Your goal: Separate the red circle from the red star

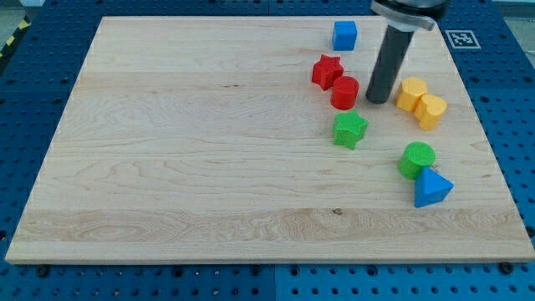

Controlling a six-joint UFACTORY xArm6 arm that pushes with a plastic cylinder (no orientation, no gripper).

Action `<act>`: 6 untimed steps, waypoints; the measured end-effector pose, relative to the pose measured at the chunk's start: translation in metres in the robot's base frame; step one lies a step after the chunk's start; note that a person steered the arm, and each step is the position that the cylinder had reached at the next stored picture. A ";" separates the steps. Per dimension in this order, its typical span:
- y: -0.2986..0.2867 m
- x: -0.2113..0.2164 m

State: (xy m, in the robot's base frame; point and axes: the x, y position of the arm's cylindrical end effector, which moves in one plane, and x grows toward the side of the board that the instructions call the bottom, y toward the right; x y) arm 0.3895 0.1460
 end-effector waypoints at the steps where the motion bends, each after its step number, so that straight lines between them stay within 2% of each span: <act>1: -0.027 0.000; 3: -0.038 0.000; 5: -0.109 0.000; 6: -0.119 -0.004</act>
